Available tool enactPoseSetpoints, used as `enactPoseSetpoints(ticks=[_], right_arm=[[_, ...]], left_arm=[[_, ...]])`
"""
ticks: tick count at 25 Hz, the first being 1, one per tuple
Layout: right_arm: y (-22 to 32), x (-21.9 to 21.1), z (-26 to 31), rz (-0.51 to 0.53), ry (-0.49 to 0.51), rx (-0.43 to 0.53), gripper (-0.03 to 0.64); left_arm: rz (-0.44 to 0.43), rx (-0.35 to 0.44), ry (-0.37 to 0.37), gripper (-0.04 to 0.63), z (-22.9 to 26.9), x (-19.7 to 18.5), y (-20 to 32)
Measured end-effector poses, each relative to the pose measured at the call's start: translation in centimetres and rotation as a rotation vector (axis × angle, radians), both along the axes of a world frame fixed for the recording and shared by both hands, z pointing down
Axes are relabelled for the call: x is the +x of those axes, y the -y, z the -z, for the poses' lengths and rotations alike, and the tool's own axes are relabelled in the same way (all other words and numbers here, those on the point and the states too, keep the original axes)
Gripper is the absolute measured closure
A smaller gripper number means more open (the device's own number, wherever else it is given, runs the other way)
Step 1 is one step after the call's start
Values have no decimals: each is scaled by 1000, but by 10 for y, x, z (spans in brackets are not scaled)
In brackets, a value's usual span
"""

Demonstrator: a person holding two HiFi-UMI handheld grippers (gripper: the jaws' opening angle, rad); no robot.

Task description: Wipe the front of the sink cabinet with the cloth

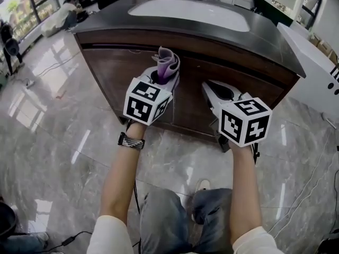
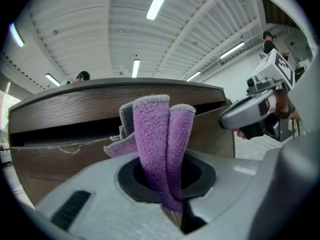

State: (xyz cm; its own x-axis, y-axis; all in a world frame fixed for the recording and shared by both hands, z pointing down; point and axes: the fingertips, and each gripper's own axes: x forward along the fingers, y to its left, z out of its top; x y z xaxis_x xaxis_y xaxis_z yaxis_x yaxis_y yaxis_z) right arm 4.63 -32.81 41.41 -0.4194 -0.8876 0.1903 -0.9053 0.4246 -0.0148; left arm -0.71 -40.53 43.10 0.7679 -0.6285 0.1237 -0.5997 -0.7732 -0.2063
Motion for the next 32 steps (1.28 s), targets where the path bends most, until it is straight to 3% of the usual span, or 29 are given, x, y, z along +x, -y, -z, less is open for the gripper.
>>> enactPoseSetpoints(ticks=[3,7,13,18,23,28,32], right_arm=[[6,-3,2,23,9,-6,611],[29,-9,3,-5,-37,14,611],[54,-19,-8,3,-40,23,611],[64,-23,-24,28,12,-16,611],[68,-14,-45,2,149,-82,611],[74,-30,-69,33,34,-79,611],[70,-47,-82,71,-23,-77,611]], left_arm=[[16,-31,-7,545,-11,-2,5],[25,-17,-20,545,-14,-6,12],[-27,-14,-12,545,-13,-7,17],[-17,-35,-12,545,-41,-10,19],[-16,-147,-16,545,-110,-9,20],[-22,-215,-56,545,-158,-6,23],[-11,-219,-17,546,-182,-4,22]])
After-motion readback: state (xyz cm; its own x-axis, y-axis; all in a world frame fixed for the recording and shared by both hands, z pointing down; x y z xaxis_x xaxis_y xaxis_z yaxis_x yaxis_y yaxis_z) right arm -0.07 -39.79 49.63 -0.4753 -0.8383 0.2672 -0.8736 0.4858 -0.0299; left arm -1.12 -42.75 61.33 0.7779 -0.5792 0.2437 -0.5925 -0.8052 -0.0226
